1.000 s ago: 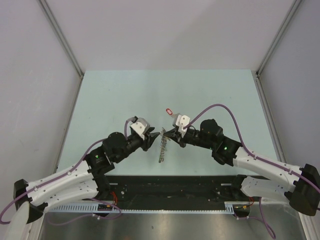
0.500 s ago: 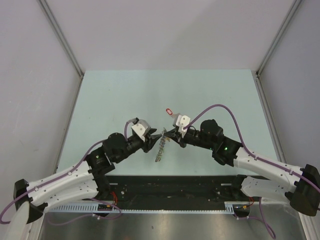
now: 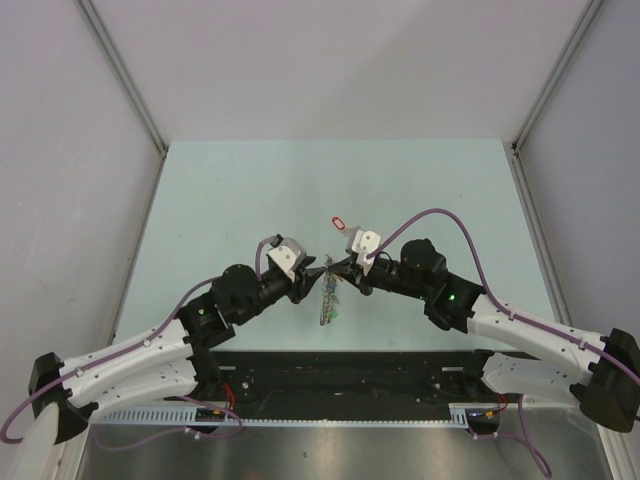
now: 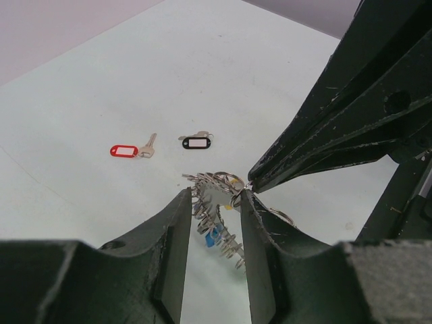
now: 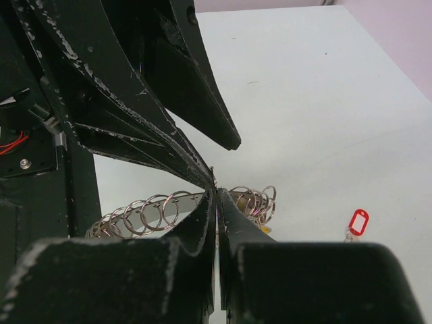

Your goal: Put the keys on the keyring

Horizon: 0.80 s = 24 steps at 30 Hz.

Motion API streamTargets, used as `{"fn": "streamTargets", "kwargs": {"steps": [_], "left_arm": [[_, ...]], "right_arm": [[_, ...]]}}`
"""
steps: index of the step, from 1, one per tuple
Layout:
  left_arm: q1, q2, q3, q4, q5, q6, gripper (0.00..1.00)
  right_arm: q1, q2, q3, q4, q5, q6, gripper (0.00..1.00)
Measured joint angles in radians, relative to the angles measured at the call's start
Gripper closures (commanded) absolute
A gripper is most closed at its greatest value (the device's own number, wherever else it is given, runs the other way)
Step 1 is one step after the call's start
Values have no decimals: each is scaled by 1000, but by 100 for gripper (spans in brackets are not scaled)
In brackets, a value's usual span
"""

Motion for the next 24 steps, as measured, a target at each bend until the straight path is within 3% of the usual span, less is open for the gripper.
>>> {"fn": "streamTargets", "kwargs": {"steps": [4,11,24], "left_arm": [[0,1,-11,23,-4,0,63],[-2,16,-34,76,-15,0,76],[-5,3,-145,285,-22,-1,78]], "right_arm": [[0,0,0,1,0,0,100],[0,0,0,3,0,0,100],[0,0,0,5,0,3,100]]}}
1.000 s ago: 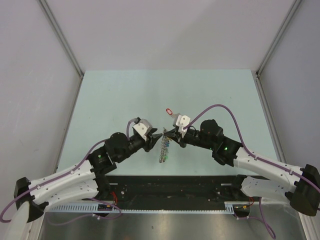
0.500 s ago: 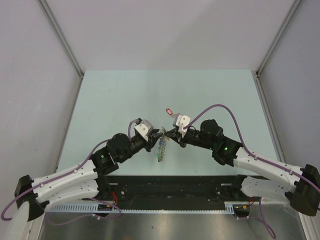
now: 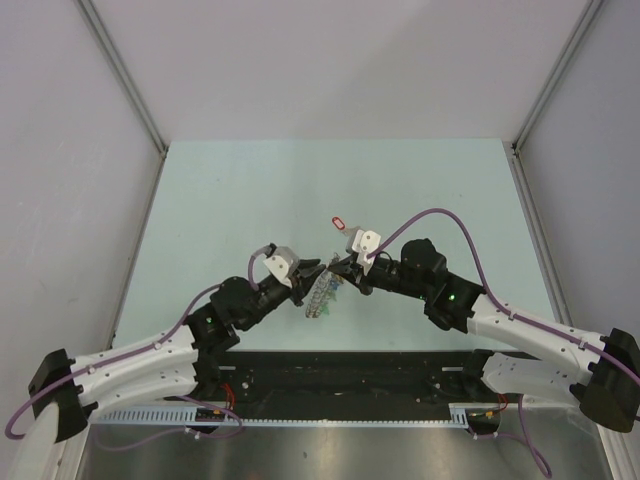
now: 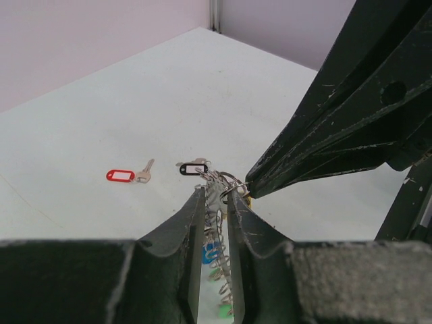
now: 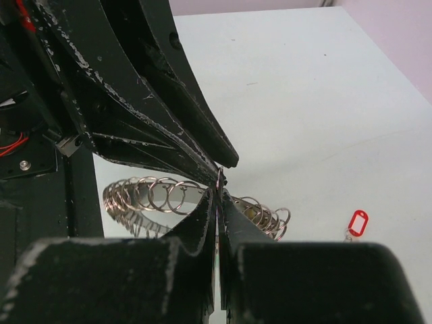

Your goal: Put the keys on the keyring

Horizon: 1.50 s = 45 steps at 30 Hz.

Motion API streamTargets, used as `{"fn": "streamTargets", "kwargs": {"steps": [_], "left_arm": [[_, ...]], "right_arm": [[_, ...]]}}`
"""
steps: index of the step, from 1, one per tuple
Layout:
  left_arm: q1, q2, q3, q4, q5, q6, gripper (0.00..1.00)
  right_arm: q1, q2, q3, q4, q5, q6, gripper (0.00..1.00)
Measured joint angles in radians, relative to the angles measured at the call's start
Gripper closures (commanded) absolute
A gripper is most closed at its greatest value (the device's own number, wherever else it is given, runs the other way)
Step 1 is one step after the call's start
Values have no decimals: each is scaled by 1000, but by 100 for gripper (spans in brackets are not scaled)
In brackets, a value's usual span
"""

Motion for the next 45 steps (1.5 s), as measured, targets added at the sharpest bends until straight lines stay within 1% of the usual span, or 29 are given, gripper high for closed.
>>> {"fn": "streamTargets", "kwargs": {"steps": [6,9,12,21,24,25,26,28,29,34,36,39,40,43,45], "left_arm": [[-1,-18,-59,106,15,1,86],[-1,-27,-82,149,22,2,95],[-1,-34,-98,181,26,7,99],[-1,-51,-118,219,31,11,100],[-1,-58,-120,219,30,12,100],[-1,-60,-121,219,30,11,100],[-1,-61,-121,219,30,11,99],[-1,-61,-123,219,21,16,100],[-1,-61,-124,218,16,18,100],[-1,-61,-132,216,6,19,100],[-1,-61,-133,216,-1,19,99],[-1,-61,-134,214,-11,19,100],[-1,-61,-134,212,-13,19,100],[-1,-61,-134,209,-15,19,99],[-1,-61,-134,206,-16,18,100]], "right_arm": [[0,0,0,8,-9,3,100],[0,0,0,15,-12,10,100],[0,0,0,23,-15,18,100],[0,0,0,41,-19,42,100],[0,0,0,46,-16,54,93],[0,0,0,47,-14,58,89],[0,0,0,47,-11,62,78],[2,-2,0,48,-3,74,68],[2,-4,0,48,0,85,61],[2,-35,0,50,25,117,55],[-10,-55,0,49,26,137,56],[-61,-75,5,48,-8,175,62],[-84,-75,9,45,-27,189,66],[-126,-68,10,44,-51,204,71],[-132,-52,11,45,-72,212,72]]}}
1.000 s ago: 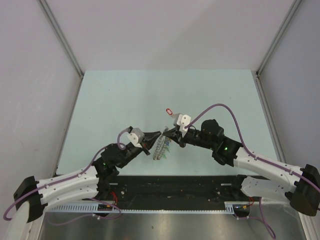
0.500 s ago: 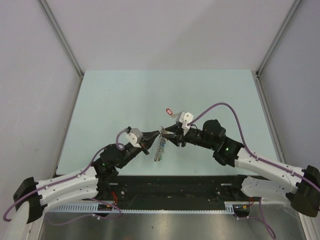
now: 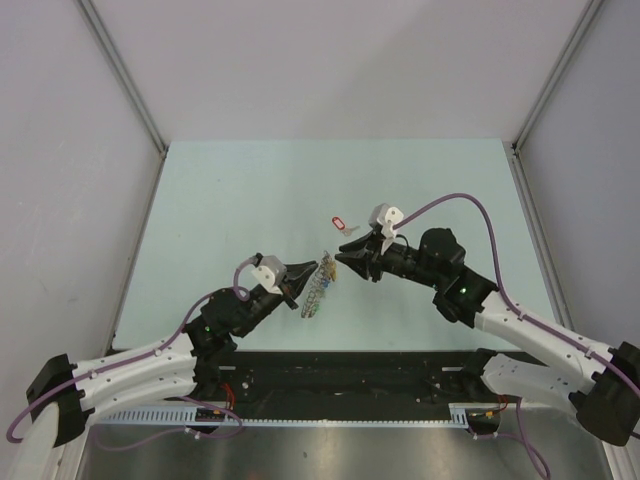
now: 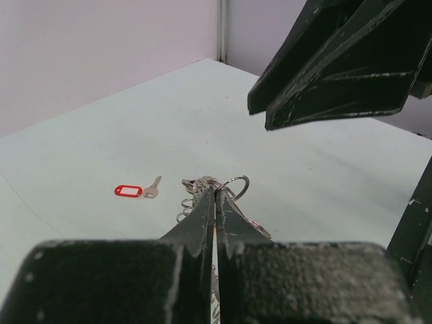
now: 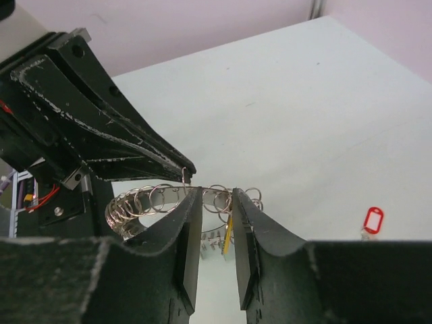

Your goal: Put the keys on the keyring

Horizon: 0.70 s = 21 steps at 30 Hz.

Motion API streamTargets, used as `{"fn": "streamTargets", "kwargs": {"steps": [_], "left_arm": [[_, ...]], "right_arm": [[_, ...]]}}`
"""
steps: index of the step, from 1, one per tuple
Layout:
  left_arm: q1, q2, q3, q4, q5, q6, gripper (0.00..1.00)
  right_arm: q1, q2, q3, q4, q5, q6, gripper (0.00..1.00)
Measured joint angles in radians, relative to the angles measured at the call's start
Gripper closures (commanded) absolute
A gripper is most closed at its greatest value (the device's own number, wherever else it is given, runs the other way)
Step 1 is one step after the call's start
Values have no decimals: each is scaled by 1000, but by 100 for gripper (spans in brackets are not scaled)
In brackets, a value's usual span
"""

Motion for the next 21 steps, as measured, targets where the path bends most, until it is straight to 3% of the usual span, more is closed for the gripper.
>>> {"fn": "streamTargets", "kwargs": {"steps": [13,21], "left_arm": [[0,0,0,-46,-16,-3,100],[0,2,5,-81,-37,-13,99]], "right_arm": [[26,117,0,29,-30,19,75],[26,120,0,25,-29,7,71]]}}
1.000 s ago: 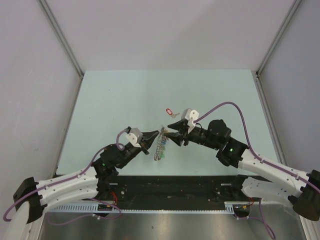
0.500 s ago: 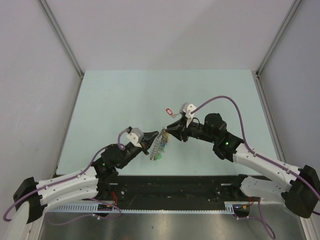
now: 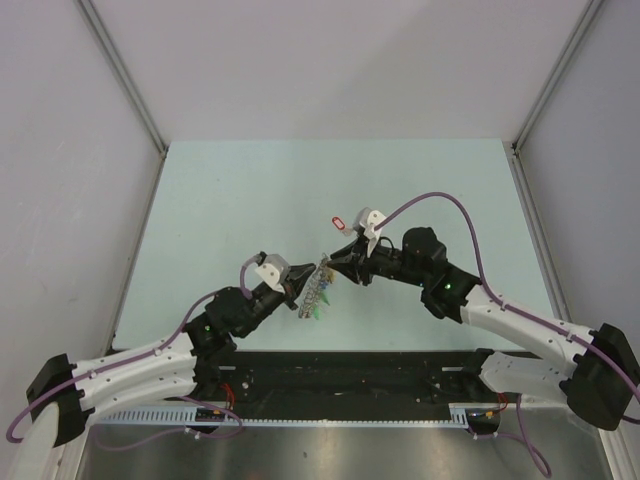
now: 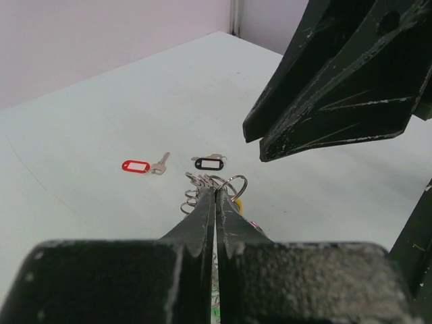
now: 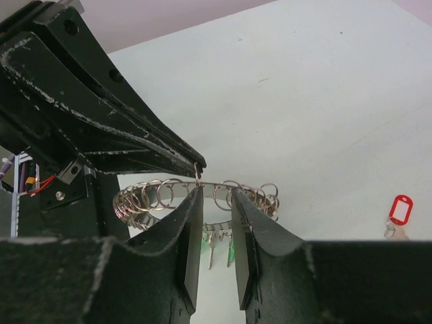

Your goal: Put the keys on the keyring

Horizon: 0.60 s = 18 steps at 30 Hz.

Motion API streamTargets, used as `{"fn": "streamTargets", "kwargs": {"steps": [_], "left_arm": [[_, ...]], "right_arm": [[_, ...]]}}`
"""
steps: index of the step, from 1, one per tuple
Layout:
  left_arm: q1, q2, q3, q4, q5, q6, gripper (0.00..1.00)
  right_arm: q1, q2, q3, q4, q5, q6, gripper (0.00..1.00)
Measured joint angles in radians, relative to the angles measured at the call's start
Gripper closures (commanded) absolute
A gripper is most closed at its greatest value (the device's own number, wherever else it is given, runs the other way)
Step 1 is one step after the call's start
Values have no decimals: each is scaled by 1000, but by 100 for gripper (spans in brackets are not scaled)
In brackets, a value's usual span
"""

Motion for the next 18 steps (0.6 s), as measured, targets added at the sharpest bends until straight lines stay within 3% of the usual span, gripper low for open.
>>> {"fn": "streamTargets", "kwargs": {"steps": [10,18], "left_arm": [[0,-6,29,-90,-90,-16,100],[0,-3,36,-165,-176,-27,99]], "right_arm": [[-164,-26,1,-133,53,27,62],[-242,49,47,-282,129,65,55]]}}
